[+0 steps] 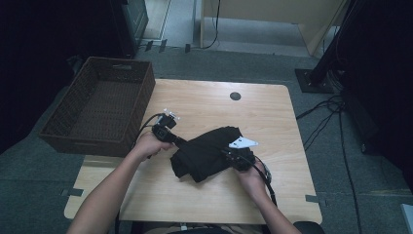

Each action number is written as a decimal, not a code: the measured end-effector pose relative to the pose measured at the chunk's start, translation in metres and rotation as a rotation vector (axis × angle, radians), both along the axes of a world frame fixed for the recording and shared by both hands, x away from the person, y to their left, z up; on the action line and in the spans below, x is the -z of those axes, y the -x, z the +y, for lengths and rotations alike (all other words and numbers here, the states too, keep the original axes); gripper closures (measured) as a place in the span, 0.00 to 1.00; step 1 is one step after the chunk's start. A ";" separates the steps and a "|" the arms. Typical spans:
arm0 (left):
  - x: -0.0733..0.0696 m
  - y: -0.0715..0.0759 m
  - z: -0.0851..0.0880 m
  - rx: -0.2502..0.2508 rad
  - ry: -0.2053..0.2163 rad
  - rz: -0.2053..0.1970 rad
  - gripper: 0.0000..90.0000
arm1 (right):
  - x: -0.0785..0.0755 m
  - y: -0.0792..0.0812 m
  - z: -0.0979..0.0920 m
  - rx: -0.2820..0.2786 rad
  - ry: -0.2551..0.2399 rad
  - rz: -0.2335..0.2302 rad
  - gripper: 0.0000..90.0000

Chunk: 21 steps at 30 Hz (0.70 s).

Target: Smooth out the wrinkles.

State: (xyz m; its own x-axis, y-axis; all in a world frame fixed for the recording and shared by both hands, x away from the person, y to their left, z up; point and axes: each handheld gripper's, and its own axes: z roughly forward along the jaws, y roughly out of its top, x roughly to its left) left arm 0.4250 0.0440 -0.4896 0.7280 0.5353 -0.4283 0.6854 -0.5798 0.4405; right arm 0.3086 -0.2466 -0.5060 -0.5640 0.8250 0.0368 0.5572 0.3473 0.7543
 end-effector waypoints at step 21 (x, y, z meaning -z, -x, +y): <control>-0.020 0.012 -0.014 -0.022 0.093 -0.165 0.59 | -0.012 0.020 0.002 0.006 -0.060 0.009 0.63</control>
